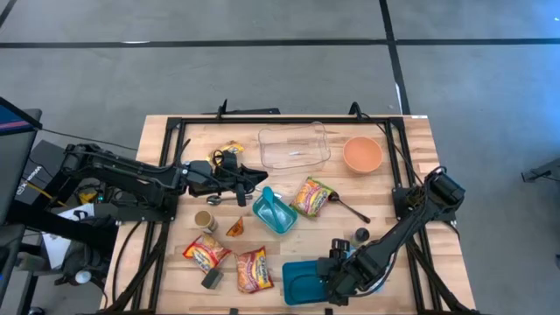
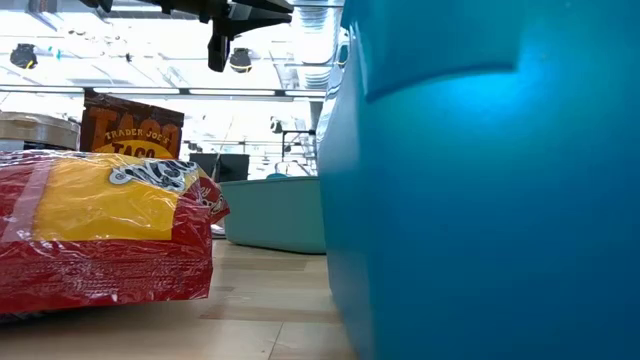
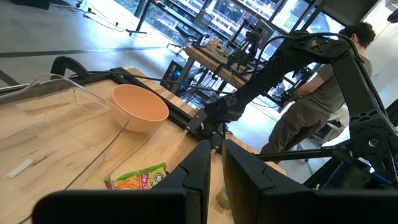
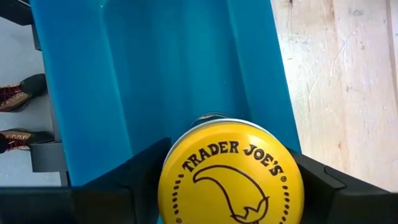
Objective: Pick & Place Food Item
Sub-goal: Put the yellow seasoning bottle into the blue bin
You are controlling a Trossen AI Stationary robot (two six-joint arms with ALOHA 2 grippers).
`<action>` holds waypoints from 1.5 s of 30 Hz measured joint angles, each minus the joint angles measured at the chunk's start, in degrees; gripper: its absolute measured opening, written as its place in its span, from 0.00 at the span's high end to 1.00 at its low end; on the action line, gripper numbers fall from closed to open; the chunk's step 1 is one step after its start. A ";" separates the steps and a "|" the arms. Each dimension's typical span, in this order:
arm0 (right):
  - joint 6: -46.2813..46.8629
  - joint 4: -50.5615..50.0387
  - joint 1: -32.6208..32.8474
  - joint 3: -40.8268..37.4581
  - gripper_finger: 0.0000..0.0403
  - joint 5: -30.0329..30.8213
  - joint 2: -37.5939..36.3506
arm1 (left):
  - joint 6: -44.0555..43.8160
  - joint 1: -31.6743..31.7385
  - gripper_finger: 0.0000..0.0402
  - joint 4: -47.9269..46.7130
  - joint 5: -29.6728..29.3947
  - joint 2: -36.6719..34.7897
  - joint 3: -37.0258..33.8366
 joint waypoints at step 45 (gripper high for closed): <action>-2.91 0.85 -3.02 0.00 0.38 -3.20 -0.07 | -0.01 0.00 0.91 0.00 -0.09 0.00 0.00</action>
